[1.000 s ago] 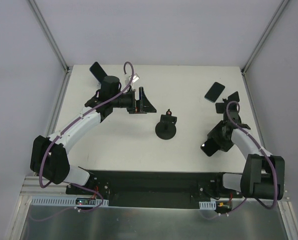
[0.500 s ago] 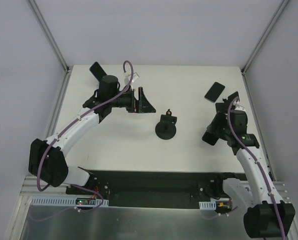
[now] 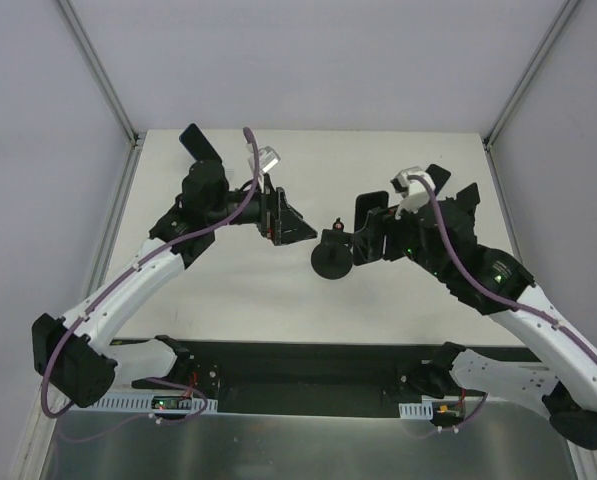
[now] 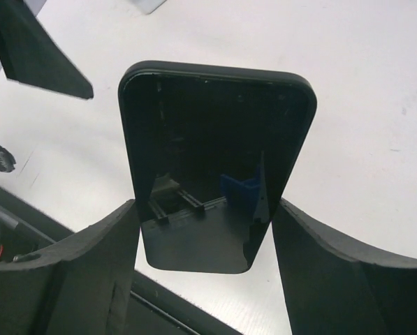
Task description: Place the phone on the phone stand
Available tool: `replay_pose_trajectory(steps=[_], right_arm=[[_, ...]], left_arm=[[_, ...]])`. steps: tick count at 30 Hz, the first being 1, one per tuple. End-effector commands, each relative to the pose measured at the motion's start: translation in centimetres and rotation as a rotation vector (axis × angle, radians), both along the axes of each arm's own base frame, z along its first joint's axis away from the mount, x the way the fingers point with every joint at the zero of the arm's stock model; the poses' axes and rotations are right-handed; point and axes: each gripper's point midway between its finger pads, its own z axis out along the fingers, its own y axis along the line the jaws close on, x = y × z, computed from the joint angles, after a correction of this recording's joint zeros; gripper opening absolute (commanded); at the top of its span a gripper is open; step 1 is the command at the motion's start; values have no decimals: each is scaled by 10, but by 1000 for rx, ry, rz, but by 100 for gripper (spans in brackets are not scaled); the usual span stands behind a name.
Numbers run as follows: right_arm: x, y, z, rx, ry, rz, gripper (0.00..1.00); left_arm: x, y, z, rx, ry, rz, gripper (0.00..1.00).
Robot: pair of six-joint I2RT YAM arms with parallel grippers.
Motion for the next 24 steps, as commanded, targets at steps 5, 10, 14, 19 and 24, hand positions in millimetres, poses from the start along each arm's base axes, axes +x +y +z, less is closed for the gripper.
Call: replay_pose_trajectory(steps=[5,10,14,19,24], right_arm=[[2,62,14,-98,-72,96,1],[1,81,18,-83,-84,120,1],[1,90,19,-78,-88,130,1],[-3,100,19,-70,-87,154,1],[-5,108,18,-81,-91,171,1]], left_arm=[[-17,14,58,-122,-278,11,88],[-6,6,40,-86,-178,4,63],[-7,-2,33,-81,-118,-38,56],[-13,-6,33,-82,-115,-72,55],[-19,-11,31,-77,-140,-93,46]])
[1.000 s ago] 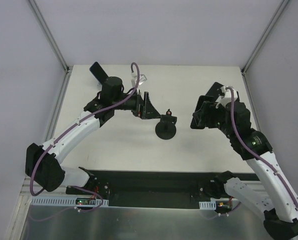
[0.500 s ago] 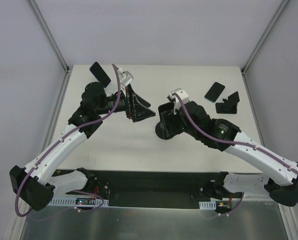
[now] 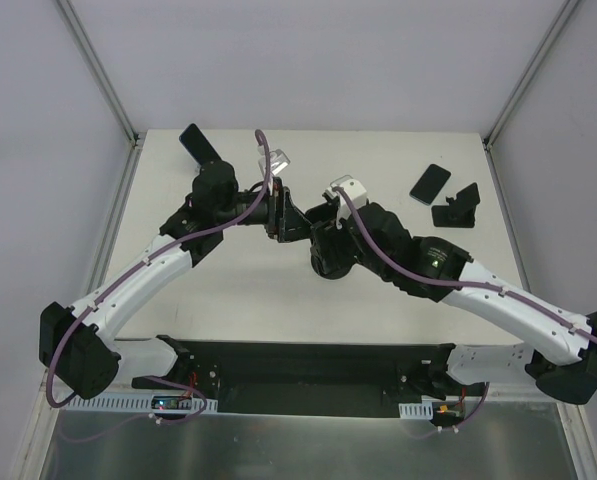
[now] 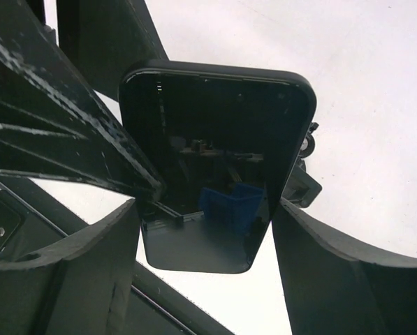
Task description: Place the phone on the phone stand
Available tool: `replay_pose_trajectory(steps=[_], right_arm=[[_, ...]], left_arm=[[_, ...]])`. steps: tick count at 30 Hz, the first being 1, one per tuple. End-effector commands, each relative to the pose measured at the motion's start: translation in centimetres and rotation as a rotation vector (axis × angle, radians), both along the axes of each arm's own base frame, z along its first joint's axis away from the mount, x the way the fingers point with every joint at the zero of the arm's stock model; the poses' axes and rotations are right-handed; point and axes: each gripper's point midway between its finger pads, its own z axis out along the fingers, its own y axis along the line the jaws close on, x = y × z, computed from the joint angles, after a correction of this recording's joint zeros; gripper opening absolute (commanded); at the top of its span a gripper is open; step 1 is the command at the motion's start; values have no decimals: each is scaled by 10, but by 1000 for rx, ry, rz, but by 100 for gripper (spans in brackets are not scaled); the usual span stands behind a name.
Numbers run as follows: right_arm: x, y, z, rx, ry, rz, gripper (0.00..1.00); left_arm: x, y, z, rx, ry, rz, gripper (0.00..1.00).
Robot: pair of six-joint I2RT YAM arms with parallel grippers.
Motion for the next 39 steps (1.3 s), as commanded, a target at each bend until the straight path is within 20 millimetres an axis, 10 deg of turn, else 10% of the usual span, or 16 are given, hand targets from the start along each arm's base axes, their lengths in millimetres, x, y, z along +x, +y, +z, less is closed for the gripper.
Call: replay_pose_trajectory(steps=[1,13,19,20,21,25,39], right_arm=[[7,15,43,107,-87,0,1],[5,29,38,78,-97,26,1],[4,29,27,28,-71,23,3],[4,22,20,-14,-59,9,13],[4,19,15,-38,-50,6,45],[1,-5,-10,-159,-19,-24,97],[5,-117,-57,-26,131,-419,95]], left_arm=[[-12,-5,24,-42,-84,-51,46],[-19,-8,28,-52,-65,-101,29],[-16,-7,27,-48,-80,-85,0],[-16,-6,28,-46,-86,-76,0],[-15,-5,28,-43,-99,-64,0],[-1,5,22,16,-116,62,0],[28,57,46,60,-336,433,0]])
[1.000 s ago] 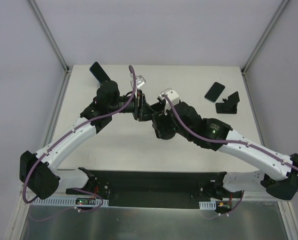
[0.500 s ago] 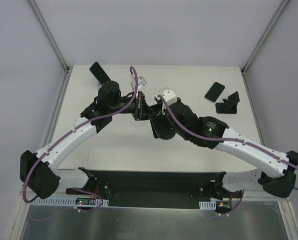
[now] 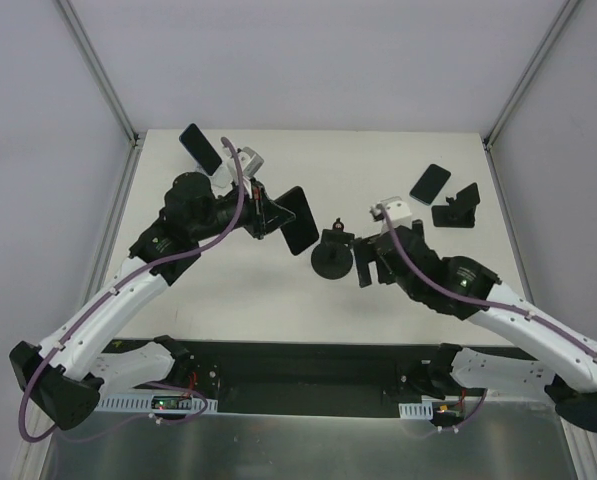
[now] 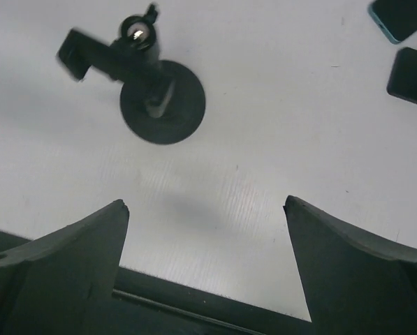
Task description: Place the phone on the phone stand
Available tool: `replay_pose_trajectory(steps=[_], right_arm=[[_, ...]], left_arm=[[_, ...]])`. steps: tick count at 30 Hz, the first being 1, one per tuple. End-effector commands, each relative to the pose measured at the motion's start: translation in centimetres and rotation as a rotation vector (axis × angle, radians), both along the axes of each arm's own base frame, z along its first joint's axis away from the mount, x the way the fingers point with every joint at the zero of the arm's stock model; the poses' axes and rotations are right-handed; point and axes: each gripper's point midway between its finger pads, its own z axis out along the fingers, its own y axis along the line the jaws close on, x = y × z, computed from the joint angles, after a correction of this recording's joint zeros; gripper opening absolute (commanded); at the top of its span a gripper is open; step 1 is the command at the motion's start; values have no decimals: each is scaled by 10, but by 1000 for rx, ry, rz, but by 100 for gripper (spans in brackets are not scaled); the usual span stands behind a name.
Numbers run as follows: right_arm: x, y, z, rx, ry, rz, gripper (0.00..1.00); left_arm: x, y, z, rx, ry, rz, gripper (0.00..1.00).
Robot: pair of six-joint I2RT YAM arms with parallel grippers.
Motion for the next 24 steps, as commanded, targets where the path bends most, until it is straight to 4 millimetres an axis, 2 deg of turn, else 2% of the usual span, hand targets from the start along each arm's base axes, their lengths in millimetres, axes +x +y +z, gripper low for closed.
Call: replay_pose_trajectory(steps=[1,2,5,6,9,13,20,24], right_arm=[[20,-17,-1,215,84,-211,90],[21,-11,-5,276,147,-202,86],[28,11,-4,347,196,-168,72],[30,15,-3,351,204,-157,61],[38,26,-12,334,226,-145,51],[45,39,-21,331,228,-114,47],[62,49,-28,305,198,-94,48],[71,49,-35,262,194,-110,43]], left_arm=[[17,25,30,-19,-171,175,0],[18,26,30,-16,-177,182,0],[19,26,28,-8,-180,181,0],[19,25,27,-5,-178,176,0],[18,22,25,-2,-173,160,0],[18,22,25,-2,-173,160,0],[16,15,21,-2,-153,121,0],[18,13,18,0,-141,117,0]])
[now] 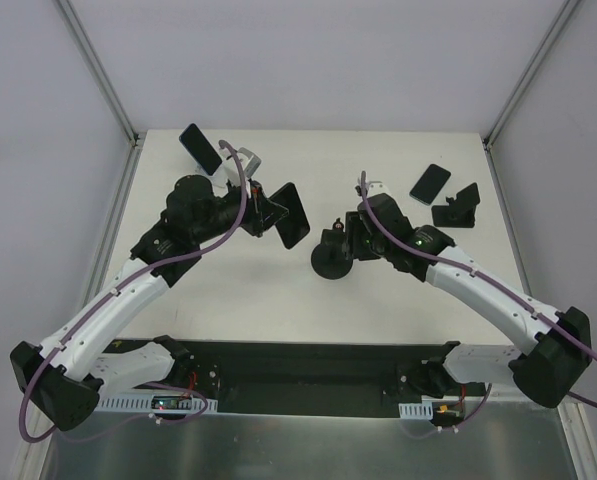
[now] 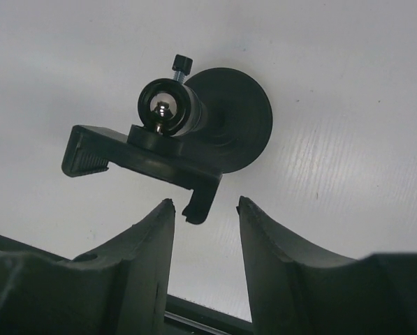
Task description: Place the phone on the phone stand
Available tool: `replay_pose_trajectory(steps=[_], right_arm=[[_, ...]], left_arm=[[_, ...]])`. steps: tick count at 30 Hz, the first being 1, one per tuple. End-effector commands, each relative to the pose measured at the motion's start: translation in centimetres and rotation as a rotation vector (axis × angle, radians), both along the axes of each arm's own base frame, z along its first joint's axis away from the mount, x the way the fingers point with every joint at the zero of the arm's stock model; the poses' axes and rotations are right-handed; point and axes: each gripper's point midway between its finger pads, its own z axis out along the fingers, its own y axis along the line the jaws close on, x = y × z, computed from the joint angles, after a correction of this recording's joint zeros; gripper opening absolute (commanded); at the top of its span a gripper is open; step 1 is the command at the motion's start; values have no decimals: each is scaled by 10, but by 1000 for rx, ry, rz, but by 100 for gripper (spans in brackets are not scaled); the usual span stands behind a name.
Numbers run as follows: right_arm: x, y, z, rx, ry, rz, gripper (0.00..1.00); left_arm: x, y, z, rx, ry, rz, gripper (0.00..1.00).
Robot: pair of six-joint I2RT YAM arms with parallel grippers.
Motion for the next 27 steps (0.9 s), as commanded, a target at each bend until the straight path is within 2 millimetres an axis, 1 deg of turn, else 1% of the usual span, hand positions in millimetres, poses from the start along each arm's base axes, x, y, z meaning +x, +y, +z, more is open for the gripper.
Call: replay_pose_trajectory(steps=[1,4,6,9,11,16,23,25,26,27], right_arm=[[16,7,9,-10,-55,5,43],[18,8,7,-26,-61,13,36],[18,7,7,-33,-75,15,34],[19,7,9,-47,-99,23,36],[19,6,8,-60,-97,29,40],[20,8,10,-73,-98,50,41],[22,11,19,-61,-116,66,36],[22,11,18,-69,-111,69,35],[22,12,18,-72,-111,73,31],[22,12,17,-74,-109,76,29]], left_arm=[[-1,-7,25,-49,-72,-32,0],[-1,-9,23,-47,-64,-41,0],[-1,-10,21,-47,-56,-51,0],[-1,-12,19,-46,-47,-59,0],[-1,-14,17,-44,-38,-66,0],[1,-17,14,-43,-25,-72,0],[2,-19,11,-41,-8,-72,0],[1,-20,11,-44,-8,-86,0],[0,-21,11,-45,-5,-92,0],[0,-21,12,-45,-5,-97,0]])
